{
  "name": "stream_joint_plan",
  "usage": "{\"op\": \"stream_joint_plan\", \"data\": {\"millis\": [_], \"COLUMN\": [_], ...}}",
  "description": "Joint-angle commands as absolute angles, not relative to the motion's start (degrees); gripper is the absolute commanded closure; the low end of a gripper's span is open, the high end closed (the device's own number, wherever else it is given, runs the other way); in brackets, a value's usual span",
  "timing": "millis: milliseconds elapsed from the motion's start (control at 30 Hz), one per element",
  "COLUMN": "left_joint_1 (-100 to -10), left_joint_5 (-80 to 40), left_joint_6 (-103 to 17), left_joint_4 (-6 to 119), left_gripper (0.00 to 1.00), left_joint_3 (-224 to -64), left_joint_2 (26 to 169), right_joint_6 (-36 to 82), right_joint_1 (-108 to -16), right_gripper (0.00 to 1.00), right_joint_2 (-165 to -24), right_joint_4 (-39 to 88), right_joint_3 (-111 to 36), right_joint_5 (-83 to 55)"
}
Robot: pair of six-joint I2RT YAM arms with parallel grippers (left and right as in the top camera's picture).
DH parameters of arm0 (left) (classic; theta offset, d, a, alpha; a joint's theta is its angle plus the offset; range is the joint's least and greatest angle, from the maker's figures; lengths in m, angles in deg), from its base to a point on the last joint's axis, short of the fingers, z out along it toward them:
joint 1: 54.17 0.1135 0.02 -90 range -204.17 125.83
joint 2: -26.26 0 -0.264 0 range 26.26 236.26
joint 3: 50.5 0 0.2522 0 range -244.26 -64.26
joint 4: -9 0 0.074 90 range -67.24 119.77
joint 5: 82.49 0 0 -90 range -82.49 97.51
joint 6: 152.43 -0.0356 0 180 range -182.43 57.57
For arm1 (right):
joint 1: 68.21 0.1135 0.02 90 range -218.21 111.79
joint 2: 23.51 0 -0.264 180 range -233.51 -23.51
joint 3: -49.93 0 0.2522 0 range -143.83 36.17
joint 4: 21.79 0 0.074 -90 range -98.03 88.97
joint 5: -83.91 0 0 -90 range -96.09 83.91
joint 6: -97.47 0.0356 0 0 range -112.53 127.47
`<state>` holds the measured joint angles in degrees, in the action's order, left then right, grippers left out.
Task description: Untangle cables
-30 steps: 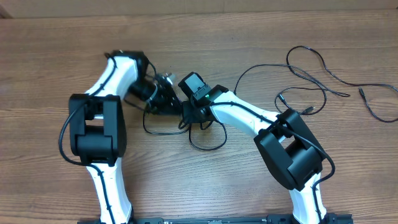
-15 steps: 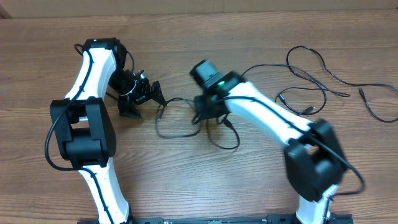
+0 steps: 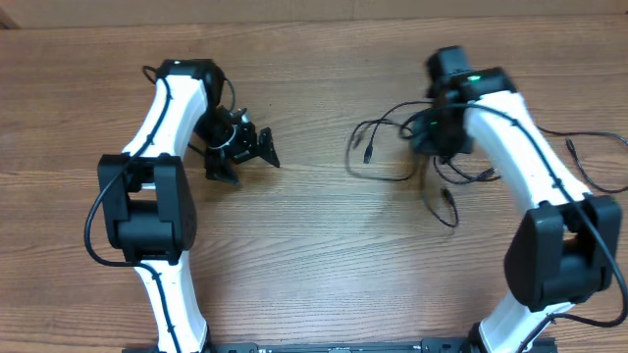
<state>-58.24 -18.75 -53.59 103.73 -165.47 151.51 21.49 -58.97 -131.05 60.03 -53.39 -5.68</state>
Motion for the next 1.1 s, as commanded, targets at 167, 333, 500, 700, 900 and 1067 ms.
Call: {"op": "stream_joint_plan", "data": {"millis": [167, 333, 500, 700, 900, 1067], "left_joint_1": [-62.5, -63.4, -63.3, -63.3, -63.3, -63.3], "left_joint_5": [-17.3, -17.3, -17.3, -17.3, -17.3, -17.3], "left_joint_6": [-52.1, -52.1, -52.1, -52.1, -52.1, -52.1], "left_joint_4": [100.5, 100.0, 97.0, 91.3, 86.8, 85.3], "left_gripper": [0.00, 0.00, 0.00, 0.01, 0.00, 0.00], "left_joint_3": [-166.4, -166.4, -166.4, -166.4, -166.4, -166.4], "left_joint_2": [150.4, 150.4, 150.4, 150.4, 150.4, 150.4], "right_joint_6": [22.4, 22.4, 22.4, 22.4, 22.4, 22.4], "right_joint_1": [-63.8, -63.6, -63.6, -63.6, -63.6, -63.6], "right_gripper": [0.07, 0.00, 0.00, 0.00, 0.00, 0.00], "right_joint_2": [-130.6, -130.6, -130.6, -130.6, -130.6, -130.6], "right_joint_4": [59.4, 58.0, 55.0, 53.4, 53.3, 53.3], "right_joint_3": [-53.9, -53.9, -53.9, -53.9, -53.9, -53.9], "right_joint_5": [-7.7, -7.7, -7.7, -7.7, -7.7, -7.7]}}
